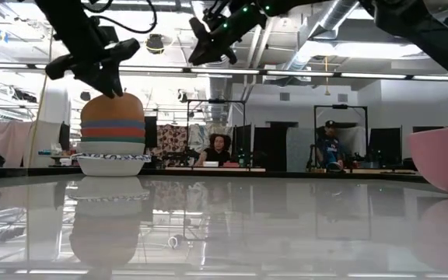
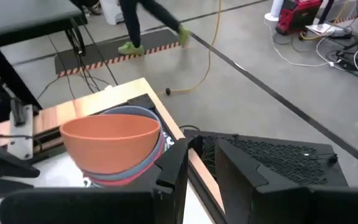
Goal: Nest bowls inside each other
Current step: Stack the brown bowl on top of the blue bowl
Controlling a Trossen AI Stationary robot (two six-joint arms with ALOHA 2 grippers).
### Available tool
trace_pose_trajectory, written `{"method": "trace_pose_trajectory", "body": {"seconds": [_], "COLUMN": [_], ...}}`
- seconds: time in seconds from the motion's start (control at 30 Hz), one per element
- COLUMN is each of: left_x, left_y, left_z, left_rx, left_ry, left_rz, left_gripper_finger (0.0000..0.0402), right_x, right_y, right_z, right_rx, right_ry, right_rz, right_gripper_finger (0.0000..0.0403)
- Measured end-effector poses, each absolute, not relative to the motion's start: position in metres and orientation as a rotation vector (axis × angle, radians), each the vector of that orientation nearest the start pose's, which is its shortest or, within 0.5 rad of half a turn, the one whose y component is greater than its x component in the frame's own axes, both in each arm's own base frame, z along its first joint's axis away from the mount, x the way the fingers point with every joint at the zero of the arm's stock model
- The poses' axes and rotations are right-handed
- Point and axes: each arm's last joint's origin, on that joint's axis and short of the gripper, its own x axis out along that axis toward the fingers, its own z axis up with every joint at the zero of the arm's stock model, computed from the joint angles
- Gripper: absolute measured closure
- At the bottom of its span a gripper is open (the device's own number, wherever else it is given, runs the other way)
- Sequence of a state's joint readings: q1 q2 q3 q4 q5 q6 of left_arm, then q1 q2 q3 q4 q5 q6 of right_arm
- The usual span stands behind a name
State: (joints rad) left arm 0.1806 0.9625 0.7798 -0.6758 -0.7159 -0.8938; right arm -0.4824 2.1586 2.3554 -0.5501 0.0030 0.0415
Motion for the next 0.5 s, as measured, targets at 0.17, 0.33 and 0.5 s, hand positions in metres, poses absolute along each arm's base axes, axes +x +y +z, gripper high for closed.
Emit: {"method": "trace_pose_trajectory", "body": {"seconds": [0.17,0.33,0.5], "left_x": [0.179,0.182,0.177], "left_y": [0.047,0.040,0.051], "left_z": [0.275,0.312,0.312], "left_rx": [-0.623,-0.515,-0.339], "left_ry": [0.333,0.112,0.079], "left_rz": [1.027,0.947,1.218], "left_gripper_finger": [0.0354,0.0396,0.0401], "right_x": [0.423,0.416,0.413], "right_y": [-0.227,-0.231,-0.235], "right_z": [0.402,0.407,0.405], "right_rx": [0.097,0.088,0.109], "right_ry": [0.354,0.350,0.373], "right_rz": [-0.490,-0.504,-0.515], "right_gripper_finger": [0.0300,0.0300,0.0300]}}
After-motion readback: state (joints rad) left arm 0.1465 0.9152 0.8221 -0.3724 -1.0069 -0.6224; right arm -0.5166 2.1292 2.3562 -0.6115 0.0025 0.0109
